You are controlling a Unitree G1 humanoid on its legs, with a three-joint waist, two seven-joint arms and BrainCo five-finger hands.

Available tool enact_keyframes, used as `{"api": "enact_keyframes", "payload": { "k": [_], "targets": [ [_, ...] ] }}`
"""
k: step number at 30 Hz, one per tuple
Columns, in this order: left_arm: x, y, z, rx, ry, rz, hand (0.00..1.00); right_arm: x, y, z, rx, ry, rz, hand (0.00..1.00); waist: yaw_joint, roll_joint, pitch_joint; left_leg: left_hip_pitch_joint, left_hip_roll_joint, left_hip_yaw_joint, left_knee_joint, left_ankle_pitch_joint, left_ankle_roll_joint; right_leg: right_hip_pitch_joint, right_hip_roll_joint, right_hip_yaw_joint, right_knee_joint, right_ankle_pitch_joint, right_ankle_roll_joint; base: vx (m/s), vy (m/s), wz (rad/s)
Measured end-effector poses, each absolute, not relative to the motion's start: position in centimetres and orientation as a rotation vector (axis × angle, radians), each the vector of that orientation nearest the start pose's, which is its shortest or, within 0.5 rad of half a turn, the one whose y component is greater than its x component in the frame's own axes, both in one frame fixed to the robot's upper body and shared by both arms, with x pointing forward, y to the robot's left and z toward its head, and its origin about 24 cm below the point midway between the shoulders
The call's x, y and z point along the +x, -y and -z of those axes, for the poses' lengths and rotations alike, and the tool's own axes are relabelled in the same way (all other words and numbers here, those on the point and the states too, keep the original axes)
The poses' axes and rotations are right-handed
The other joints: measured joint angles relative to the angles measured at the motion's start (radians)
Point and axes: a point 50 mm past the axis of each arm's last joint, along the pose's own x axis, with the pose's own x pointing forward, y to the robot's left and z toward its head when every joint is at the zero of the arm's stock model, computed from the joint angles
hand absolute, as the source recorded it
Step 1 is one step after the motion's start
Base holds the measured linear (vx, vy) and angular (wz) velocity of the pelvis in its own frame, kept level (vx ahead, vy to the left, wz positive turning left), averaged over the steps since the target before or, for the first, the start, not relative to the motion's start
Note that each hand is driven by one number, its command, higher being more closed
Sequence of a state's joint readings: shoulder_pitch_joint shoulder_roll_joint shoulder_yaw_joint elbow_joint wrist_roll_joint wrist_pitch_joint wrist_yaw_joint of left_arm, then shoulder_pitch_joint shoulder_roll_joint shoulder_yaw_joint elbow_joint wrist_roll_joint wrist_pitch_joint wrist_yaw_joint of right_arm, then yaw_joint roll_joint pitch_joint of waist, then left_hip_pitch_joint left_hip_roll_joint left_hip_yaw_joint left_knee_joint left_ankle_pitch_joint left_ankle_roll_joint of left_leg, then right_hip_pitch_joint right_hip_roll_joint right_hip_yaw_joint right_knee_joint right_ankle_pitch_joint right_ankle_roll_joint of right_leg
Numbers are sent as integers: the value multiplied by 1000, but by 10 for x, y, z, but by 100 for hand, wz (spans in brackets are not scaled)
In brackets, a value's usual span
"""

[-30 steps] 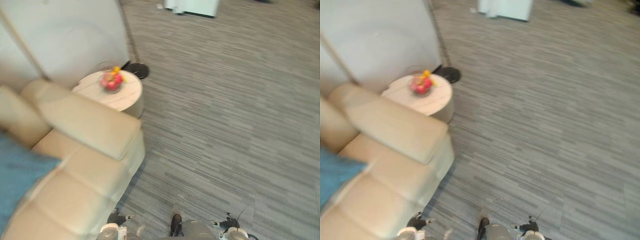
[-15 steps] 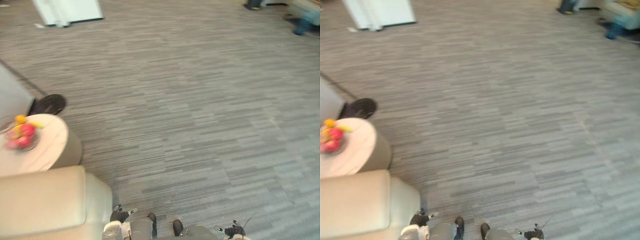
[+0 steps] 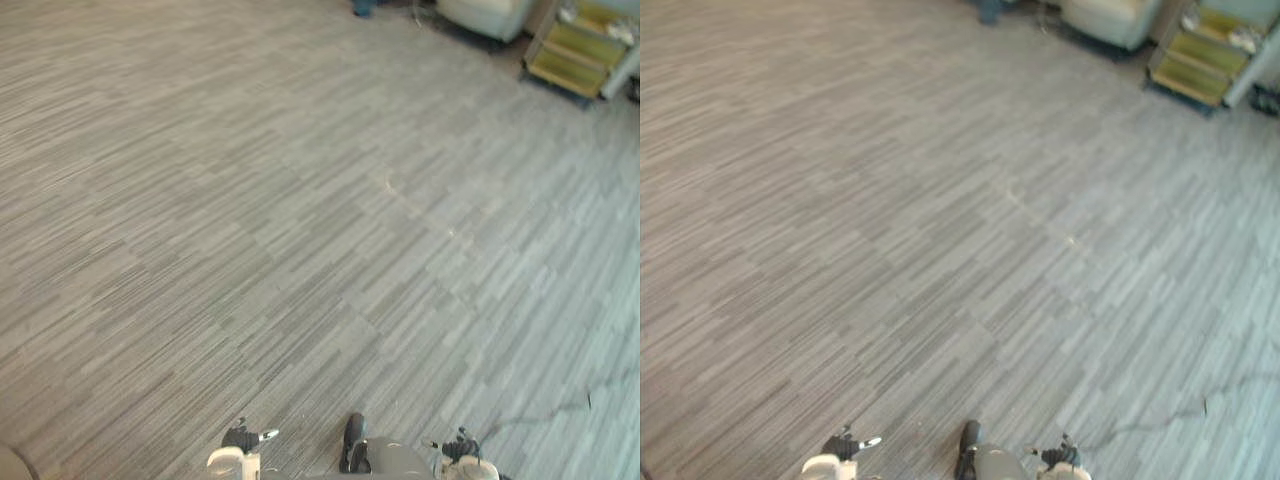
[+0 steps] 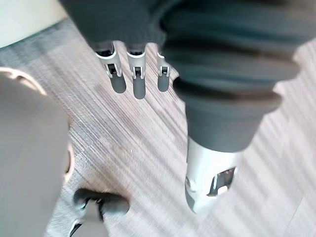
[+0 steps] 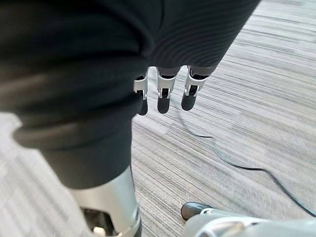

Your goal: Pick up cushions and gather them together orderly.

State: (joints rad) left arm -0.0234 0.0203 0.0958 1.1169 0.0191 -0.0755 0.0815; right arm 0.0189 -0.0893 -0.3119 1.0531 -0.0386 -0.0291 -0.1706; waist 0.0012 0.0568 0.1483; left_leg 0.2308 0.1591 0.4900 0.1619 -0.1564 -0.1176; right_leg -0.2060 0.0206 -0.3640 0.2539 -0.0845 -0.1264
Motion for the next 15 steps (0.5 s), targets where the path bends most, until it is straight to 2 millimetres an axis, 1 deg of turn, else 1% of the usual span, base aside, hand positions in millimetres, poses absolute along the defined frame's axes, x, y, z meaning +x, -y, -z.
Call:
{"api": "enact_keyframes", "payload": {
  "k": [1,2,3,4,5,6,7,8,9,10,11,12,13,14,15],
  "targets": [
    [130,-170,156,29,-1012,-151,0,112,230,150,-43,-1031,473,0,-8,0,0,0,8,-18,34,8,-9,18,7,4,-3,-13,2,178,-127,-11],
    [131,-169,155,36,-1004,-144,0,109,229,152,-36,-1043,475,0,-12,-8,4,-42,45,-51,209,8,-11,69,18,28,-33,-37,6,233,-184,-22],
    [130,-166,156,28,-1005,-141,0,104,227,154,-20,-1054,485,0,-10,-6,6,-134,102,-103,463,30,10,124,38,51,-66,-49,-1,224,-170,-35],
    [132,-165,154,21,-990,-142,0,102,229,154,-17,-1054,496,0,-2,-3,11,-201,140,-148,627,16,49,148,55,64,-77,-55,-7,138,-103,-35],
    [133,-165,154,20,-985,-143,0,102,229,153,-18,-1052,497,0,0,0,14,-217,147,-155,667,12,56,156,59,70,-78,-61,-11,146,-50,-66],
    [135,-170,151,8,-961,-173,0,104,228,153,-13,-1042,498,0,8,0,31,-318,146,-221,822,-37,56,210,75,126,-77,-99,-37,110,-33,-62],
    [135,-172,151,10,-957,-176,0,104,227,153,-4,-1043,501,0,10,-2,30,-338,138,-228,829,-46,50,219,76,140,-77,-102,-38,222,-40,-102],
    [138,-174,148,11,-937,-187,0,105,225,153,10,-1043,502,0,21,-6,33,-394,114,-225,813,-82,56,248,73,194,-79,-111,-36,112,-7,-72],
    [138,-174,148,11,-934,-189,0,105,224,153,11,-1044,501,0,25,-6,33,-407,105,-225,801,-89,60,255,71,206,-79,-114,-35,214,29,-138],
    [140,-175,147,14,-922,-192,0,105,226,153,19,-1041,515,0,47,-6,33,-459,39,-229,628,-104,68,278,56,276,-89,-130,-18,144,54,-109],
    [140,-175,146,13,-920,-192,0,104,226,153,25,-1042,519,0,51,-7,33,-469,25,-230,575,-103,69,282,52,291,-91,-132,-14,258,94,-135],
    [140,-175,146,13,-919,-191,0,102,225,154,47,-1045,535,0,53,-5,33,-497,-28,-256,380,-81,62,300,43,330,-110,-138,-7,358,132,-91],
    [139,-175,146,15,-920,-190,0,102,225,154,50,-1049,538,0,55,-1,31,-515,-68,-283,177,-20,49,322,41,365,-143,-140,-4,315,114,-84],
    [139,-175,146,15,-921,-190,0,102,225,154,50,-1050,538,0,57,1,30,-517,-74,-287,123,1,47,329,42,377,-152,-142,0,462,168,-76],
    [138,-175,147,16,-924,-191,0,102,225,154,50,-1049,538,0,62,6,26,-534,-84,-305,6,69,41,354,45,403,-181,-151,15,262,94,-58]
  ]
}}
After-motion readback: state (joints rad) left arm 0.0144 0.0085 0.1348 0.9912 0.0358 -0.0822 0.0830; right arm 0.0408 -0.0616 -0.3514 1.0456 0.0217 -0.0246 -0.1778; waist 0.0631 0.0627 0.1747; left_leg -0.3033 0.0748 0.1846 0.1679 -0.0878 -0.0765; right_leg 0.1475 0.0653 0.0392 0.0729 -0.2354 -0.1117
